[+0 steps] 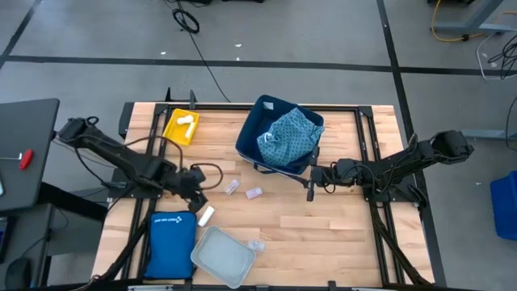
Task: Pick & place medical supplies in basket/bin
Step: Put the white rolled gauze into the yellow bin
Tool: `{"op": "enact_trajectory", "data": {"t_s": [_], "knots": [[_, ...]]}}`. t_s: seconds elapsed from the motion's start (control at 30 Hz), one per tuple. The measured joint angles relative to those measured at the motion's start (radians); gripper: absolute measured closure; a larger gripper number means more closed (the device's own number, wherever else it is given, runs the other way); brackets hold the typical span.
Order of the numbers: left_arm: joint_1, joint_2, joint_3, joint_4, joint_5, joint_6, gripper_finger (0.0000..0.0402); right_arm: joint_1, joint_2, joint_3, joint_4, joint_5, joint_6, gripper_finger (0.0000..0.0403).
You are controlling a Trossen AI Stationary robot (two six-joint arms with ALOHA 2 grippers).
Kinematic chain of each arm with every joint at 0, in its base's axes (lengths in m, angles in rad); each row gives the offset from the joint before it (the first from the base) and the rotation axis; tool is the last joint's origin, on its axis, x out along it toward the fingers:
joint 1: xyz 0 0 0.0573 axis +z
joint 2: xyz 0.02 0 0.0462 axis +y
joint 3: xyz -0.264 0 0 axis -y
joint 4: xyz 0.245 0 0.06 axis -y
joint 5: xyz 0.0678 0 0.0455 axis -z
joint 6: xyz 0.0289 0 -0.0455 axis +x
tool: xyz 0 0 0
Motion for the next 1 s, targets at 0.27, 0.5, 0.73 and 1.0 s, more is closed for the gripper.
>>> {"op": "enact_trajectory", "data": {"t_s": [0.27, 0.5, 0.73, 1.0], "knots": [[-0.054, 0.200, 0.000, 0.055, 0.091, -0.064, 0.0138, 0.000, 0.000, 0.000, -0.003, 0.000, 0.008, 0.0231], [-0.084, 0.316, 0.030, 0.068, 0.135, -0.071, 0.0138, 0.000, 0.000, 0.000, 0.001, 0.006, 0.007, 0.0231], [-0.090, 0.393, 0.041, 0.076, 0.156, -0.075, 0.0138, 0.000, 0.000, 0.000, 0.001, 0.015, 0.004, 0.0231], [-0.089, 0.400, 0.042, 0.072, 0.133, -0.066, 0.0141, 0.000, 0.000, 0.000, 0.002, 0.014, -0.004, 0.0231]]}}
